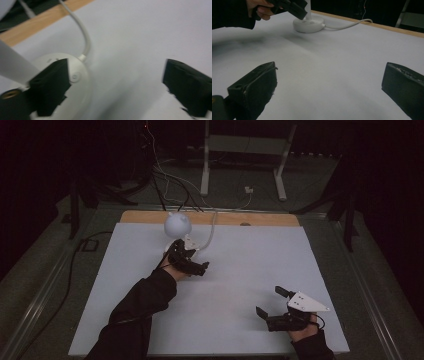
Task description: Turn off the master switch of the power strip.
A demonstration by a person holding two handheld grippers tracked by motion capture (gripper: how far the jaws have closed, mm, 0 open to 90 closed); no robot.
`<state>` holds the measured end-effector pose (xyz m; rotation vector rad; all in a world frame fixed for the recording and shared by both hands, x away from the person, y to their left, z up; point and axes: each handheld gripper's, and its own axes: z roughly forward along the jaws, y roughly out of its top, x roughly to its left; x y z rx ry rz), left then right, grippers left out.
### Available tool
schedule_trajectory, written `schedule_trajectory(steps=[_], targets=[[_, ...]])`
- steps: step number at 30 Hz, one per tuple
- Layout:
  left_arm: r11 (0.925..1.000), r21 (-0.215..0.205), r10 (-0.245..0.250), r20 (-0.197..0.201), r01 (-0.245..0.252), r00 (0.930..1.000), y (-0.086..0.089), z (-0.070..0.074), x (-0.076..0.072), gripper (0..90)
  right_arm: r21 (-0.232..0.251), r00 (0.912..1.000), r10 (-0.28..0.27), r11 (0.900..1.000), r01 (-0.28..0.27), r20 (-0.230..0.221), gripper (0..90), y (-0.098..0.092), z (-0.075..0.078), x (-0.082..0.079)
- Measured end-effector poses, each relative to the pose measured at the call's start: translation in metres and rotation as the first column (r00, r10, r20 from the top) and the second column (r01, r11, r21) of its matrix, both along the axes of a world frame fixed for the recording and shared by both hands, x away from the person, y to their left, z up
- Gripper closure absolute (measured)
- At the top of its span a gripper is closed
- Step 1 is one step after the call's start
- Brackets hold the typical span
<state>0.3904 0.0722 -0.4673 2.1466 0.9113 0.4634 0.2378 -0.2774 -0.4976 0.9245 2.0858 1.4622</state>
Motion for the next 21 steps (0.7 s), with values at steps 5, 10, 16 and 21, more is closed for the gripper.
schedule_trajectory(steps=[5, 10, 16, 21], targets=[[0.9978, -0.056, -0.036, -0.018, 0.035, 0.9992, 0.006, 0.005, -0.002, 0.8, 0.001, 1.0, -0.002, 1.0, 0.002, 0.0, 0.0, 0.0, 0.0, 0.0], [0.9853, -0.137, -0.108, -0.042, 0.102, 0.9932, 0.012, 0.013, -0.004, 0.8, 0.0, 1.0, -0.001, 1.0, 0.001, 0.0, 0.0, 0.0, 0.0, 0.0], [0.9741, -0.164, -0.164, -0.035, 0.156, 0.9859, 0.02, 0.022, -0.011, 0.8, 0.0, 1.0, -0.003, 1.0, 0.003, 0.0, 0.0, 0.0, 0.0, 0.0], [0.97, -0.163, -0.189, -0.038, 0.181, 0.9812, 0.029, 0.026, -0.018, 0.8, 0.0, 1.0, -0.003, 1.0, 0.003, 0.002, 0.0, 0.0, 0.001, 0.0]])
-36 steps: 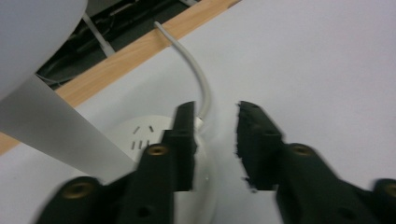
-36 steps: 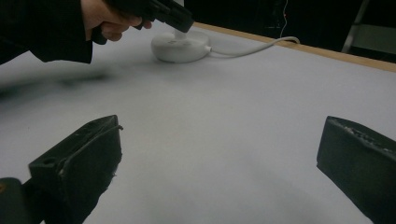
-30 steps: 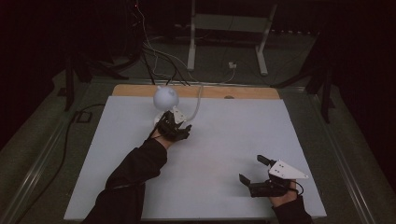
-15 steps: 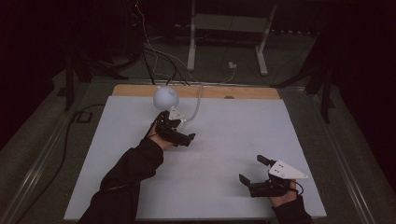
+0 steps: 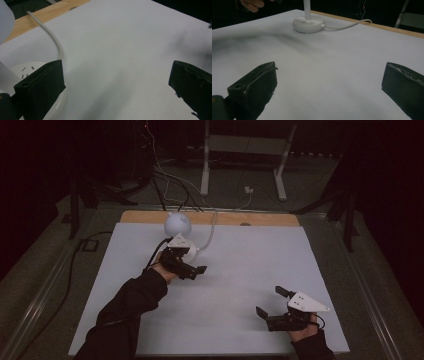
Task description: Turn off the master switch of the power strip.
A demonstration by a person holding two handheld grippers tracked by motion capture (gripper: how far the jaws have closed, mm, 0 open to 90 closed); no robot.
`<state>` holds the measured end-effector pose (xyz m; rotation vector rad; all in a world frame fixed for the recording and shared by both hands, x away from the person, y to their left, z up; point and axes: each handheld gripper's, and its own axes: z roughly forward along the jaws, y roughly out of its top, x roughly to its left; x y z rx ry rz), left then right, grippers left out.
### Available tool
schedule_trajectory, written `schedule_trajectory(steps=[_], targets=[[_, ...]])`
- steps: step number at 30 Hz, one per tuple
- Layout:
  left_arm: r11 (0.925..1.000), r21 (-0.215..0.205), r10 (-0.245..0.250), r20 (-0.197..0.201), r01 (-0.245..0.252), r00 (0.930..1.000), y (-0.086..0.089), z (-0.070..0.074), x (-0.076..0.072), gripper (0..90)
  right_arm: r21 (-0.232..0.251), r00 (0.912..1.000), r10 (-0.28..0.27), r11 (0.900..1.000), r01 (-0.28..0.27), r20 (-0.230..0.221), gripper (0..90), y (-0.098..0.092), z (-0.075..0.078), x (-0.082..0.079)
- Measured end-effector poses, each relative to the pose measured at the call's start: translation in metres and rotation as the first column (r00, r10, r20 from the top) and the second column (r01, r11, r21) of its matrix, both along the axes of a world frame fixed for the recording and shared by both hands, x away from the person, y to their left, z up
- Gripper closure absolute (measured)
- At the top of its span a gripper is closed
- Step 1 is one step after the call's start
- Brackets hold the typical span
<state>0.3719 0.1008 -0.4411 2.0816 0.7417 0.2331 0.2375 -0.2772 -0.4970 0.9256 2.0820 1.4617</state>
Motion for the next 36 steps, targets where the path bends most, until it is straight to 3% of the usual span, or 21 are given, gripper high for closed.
schedule_trajectory(steps=[6, 10, 12, 18, 23, 31, 36], targets=[[0.9998, 0.014, -0.014, -0.002, 0.014, 0.9999, 0.009, 0.001, -0.012, 0.8, -0.003, 1.0, 0.003, 1.0, -0.003, -0.003, 0.0, 0.0, -0.001, 0.0], [0.9995, 0.03, -0.011, 0.022, 0.01, 0.9997, 0.018, 0.001, -0.021, 0.8, -0.006, 1.0, 0.003, 1.0, -0.003, -0.001, 0.0, 0.001, 0.0, 0.0], [0.9997, 0.016, -0.018, 0.018, 0.018, 0.9997, 0.024, -0.001, -0.025, 0.8, -0.005, 1.0, 0.003, 1.0, -0.003, -0.003, 0.0, 0.001, 0.0, 0.0], [0.9993, 0.033, -0.015, 0.013, 0.015, 0.9998, 0.038, -0.009, -0.039, 0.8, -0.008, 1.0, 0.004, 1.0, -0.004, -0.003, 0.0, 0.002, -0.001, 0.0], [0.9994, 0.034, -0.012, 0.036, 0.011, 0.9993, 0.051, -0.014, -0.053, 0.8, -0.007, 1.0, 0.003, 1.0, -0.003, -0.002, 0.0, 0.001, 0.0, 0.0], [0.9981, 0.061, -0.007, 0.024, 0.006, 0.9997, 0.066, -0.029, -0.069, 0.8, -0.008, 1.0, 0.001, 1.0, -0.001, -0.004, 0.0, 0.002, -0.001, 0.0], [0.9987, 0.05, -0.008, 0.014, 0.007, 0.9999, 0.073, -0.036, -0.077, 0.8, -0.009, 1.0, 0.001, 1.0, -0.001, -0.004, 0.0, 0.002, -0.001, 0.0]])
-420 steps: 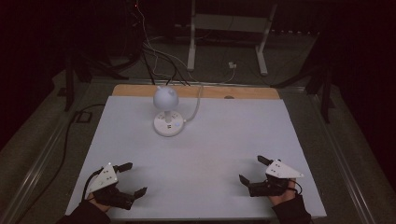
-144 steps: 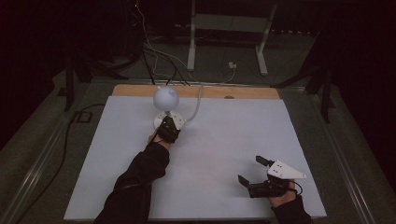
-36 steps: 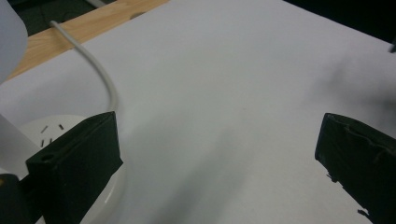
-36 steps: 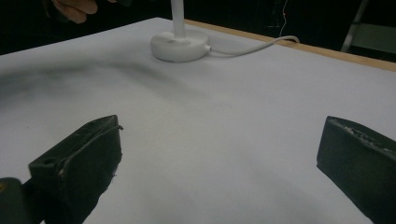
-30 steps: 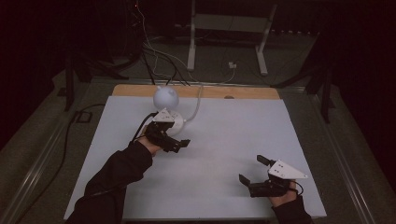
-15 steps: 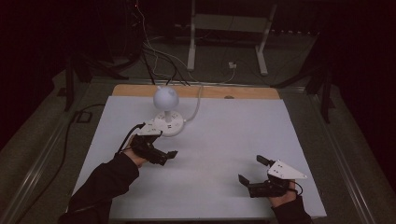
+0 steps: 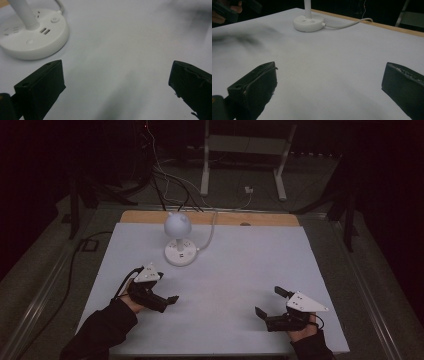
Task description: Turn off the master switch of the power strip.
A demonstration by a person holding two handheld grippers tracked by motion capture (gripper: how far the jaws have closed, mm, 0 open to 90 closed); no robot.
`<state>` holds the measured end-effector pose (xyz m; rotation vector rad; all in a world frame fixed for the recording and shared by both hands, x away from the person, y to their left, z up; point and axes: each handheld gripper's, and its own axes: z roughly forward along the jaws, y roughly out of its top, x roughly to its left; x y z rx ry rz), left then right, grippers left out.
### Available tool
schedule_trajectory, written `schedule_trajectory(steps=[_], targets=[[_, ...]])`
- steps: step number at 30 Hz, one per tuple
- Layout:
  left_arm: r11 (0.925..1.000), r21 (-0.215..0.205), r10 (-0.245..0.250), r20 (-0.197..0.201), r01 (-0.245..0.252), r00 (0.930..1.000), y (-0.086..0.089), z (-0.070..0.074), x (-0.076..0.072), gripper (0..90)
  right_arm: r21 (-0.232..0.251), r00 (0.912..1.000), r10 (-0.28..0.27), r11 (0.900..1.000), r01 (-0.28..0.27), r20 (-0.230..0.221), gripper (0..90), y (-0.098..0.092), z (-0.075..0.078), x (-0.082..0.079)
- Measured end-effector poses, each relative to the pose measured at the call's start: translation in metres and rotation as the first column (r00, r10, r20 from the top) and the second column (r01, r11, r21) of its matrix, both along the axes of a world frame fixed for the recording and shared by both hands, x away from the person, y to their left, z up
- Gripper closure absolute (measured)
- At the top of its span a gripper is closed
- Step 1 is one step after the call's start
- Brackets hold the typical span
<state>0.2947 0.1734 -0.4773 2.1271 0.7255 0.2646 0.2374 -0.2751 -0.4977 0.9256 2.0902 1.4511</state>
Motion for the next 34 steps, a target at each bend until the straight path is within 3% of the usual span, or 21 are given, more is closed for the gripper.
schedule_trajectory(steps=[11, 15, 22, 26, 34], targets=[[0.9999, -0.002, 0.015, 0.018, -0.015, 0.9997, 0.013, -0.011, -0.019, 0.8, -0.001, 1.0, 0.0, 1.0, 0.0, 0.0, 0.0, 0.0, 0.0, 0.0], [0.9998, 0.014, 0.016, 0.007, -0.016, 0.9998, 0.017, -0.02, -0.026, 0.8, -0.003, 1.0, 0.002, 1.0, -0.002, 0.001, 0.0, 0.0, 0.0, 0.0], [0.9999, -0.004, 0.011, -0.017, -0.011, 0.9998, 0.024, -0.033, -0.036, 0.8, -0.005, 1.0, 0.002, 1.0, -0.002, -0.003, 0.0, 0.0, -0.001, 0.0], [0.9996, 0.024, 0.015, -0.015, -0.015, 0.9998, 0.025, -0.04, -0.039, 0.8, -0.008, 1.0, 0.004, 1.0, -0.005, -0.005, 0.0, 0.0, -0.001, 0.0], [0.9998, 0.013, 0.014, -0.012, -0.014, 0.9998, 0.026, -0.042, -0.036, 0.9, -0.014, 1.0, 0.009, 1.0, -0.01, -0.001, 0.0, 0.001, -0.001, 0.0]])
